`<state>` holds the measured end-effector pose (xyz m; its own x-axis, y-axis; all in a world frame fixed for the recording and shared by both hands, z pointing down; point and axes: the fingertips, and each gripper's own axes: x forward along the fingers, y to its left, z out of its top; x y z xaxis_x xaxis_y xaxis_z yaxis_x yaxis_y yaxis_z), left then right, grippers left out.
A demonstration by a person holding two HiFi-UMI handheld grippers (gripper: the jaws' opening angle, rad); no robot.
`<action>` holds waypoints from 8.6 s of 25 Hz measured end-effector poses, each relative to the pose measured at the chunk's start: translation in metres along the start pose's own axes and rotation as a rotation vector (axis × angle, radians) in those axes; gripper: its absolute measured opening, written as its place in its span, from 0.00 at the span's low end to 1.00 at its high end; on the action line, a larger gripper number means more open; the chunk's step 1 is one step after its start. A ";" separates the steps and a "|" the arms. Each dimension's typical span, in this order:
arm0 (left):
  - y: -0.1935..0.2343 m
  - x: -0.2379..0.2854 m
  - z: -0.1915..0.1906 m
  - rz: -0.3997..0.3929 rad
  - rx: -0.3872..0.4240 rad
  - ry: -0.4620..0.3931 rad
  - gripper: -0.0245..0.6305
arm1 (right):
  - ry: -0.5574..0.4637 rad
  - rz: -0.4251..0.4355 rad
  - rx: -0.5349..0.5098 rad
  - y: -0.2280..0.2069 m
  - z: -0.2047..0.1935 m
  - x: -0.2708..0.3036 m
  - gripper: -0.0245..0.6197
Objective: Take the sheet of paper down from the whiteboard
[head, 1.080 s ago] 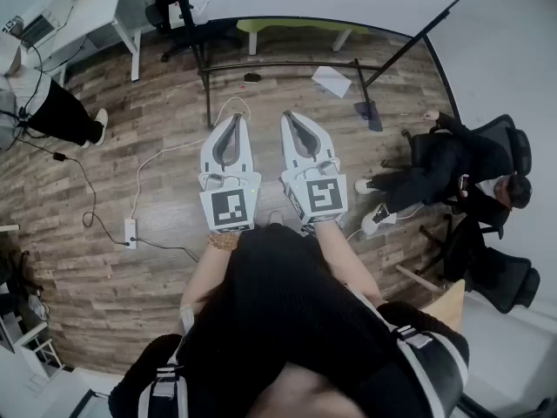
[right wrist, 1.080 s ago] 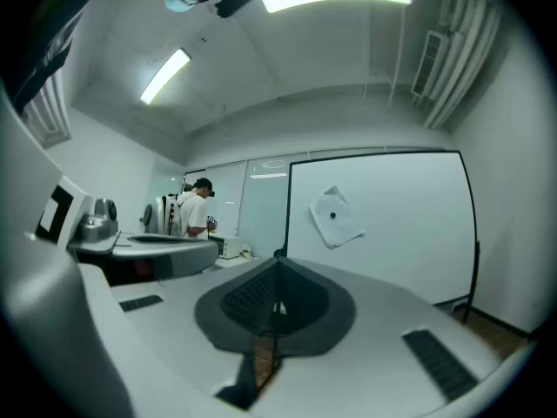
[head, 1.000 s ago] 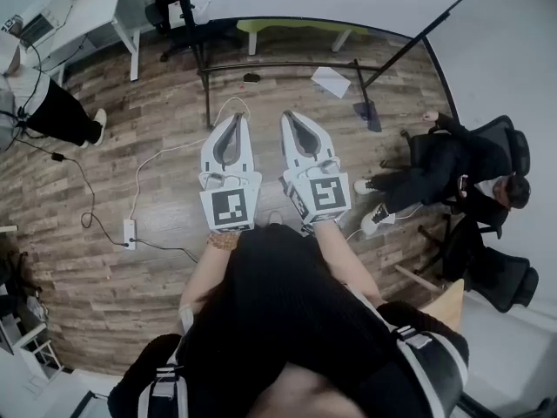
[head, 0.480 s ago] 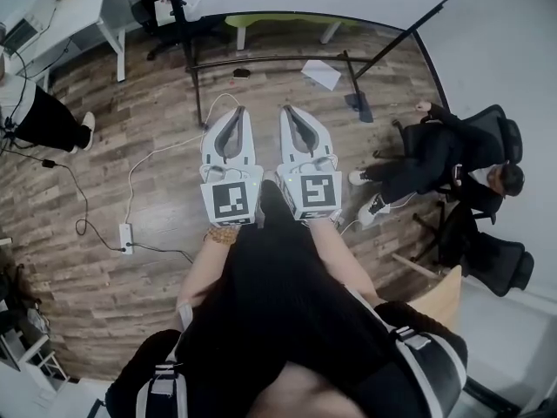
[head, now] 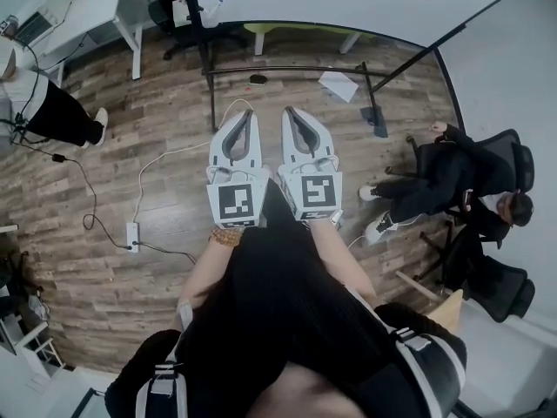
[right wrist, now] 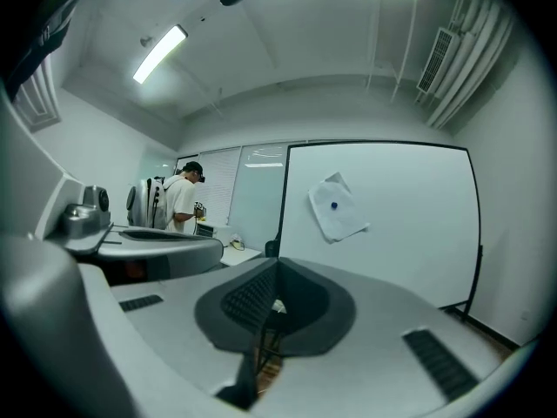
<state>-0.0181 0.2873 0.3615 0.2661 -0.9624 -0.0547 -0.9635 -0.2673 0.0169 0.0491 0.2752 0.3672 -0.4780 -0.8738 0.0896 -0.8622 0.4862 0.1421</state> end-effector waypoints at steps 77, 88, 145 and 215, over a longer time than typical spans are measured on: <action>0.116 0.436 -0.013 0.095 0.109 -0.012 0.06 | -0.190 -0.014 -0.128 -0.268 0.071 0.349 0.04; 0.166 0.467 -0.002 0.118 0.060 -0.040 0.06 | -0.241 0.003 -0.217 -0.252 0.094 0.389 0.04; 0.192 0.497 0.039 -0.120 -0.062 -0.164 0.09 | -0.356 -0.100 -0.447 -0.244 0.144 0.473 0.24; 0.175 0.493 0.026 -0.204 -0.187 -0.173 0.05 | -0.322 -0.083 -0.442 -0.239 0.132 0.479 0.22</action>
<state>-0.0566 -0.2330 0.3116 0.4281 -0.8702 -0.2440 -0.8644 -0.4730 0.1703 0.0043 -0.2605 0.2463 -0.4983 -0.8343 -0.2359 -0.7798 0.3123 0.5425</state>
